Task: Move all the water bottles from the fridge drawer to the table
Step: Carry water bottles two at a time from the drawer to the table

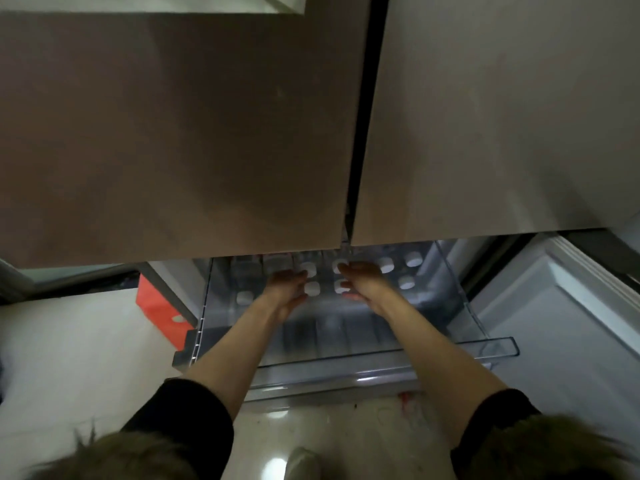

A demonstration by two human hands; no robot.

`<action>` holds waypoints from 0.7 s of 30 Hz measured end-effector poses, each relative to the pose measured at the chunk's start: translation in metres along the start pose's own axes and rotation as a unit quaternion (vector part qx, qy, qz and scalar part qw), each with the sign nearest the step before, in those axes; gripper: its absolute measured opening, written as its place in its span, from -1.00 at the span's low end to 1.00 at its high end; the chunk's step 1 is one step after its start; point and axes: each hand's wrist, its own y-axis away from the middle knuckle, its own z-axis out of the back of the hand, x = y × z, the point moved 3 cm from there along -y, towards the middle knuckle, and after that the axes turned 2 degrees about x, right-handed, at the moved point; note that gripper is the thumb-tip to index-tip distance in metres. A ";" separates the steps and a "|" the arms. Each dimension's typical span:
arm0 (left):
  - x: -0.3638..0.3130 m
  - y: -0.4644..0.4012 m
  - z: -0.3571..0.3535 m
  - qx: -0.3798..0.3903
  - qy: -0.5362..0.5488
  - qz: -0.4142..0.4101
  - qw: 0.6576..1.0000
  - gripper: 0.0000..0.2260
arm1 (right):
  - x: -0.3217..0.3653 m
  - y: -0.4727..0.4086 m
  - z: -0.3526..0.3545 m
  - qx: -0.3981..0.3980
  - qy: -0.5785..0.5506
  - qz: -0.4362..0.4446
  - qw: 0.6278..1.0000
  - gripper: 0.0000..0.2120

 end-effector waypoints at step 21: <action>0.011 0.007 0.023 -0.075 -0.066 0.001 0.995 -0.76 | -0.019 0.010 0.007 0.007 -0.058 -0.027 0.998 -0.70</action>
